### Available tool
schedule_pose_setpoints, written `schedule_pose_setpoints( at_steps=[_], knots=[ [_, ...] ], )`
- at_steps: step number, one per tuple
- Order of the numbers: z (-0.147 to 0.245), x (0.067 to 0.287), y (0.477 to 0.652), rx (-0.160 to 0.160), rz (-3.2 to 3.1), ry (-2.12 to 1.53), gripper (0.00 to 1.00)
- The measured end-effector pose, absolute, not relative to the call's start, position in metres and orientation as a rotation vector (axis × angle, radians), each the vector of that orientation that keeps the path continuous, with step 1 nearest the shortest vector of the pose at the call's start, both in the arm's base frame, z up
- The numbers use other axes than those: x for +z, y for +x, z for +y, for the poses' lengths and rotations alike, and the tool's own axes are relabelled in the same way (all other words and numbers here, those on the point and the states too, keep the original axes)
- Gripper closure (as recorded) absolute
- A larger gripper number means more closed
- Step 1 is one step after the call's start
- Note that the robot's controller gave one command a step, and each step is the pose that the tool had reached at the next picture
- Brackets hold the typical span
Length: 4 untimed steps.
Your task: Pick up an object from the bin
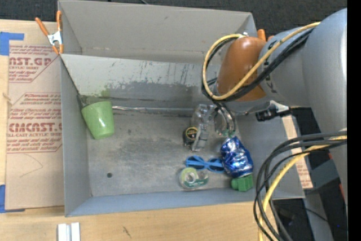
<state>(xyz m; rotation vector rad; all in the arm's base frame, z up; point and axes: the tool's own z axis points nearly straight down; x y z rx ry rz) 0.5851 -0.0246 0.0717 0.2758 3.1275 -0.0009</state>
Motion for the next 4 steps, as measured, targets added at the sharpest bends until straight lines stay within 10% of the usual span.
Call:
schedule_pose_setpoints(
  at_steps=[4],
  knots=[
    [-0.0247,0.0717,0.5849,-0.002,3.128,0.276,1.00]
  ],
)
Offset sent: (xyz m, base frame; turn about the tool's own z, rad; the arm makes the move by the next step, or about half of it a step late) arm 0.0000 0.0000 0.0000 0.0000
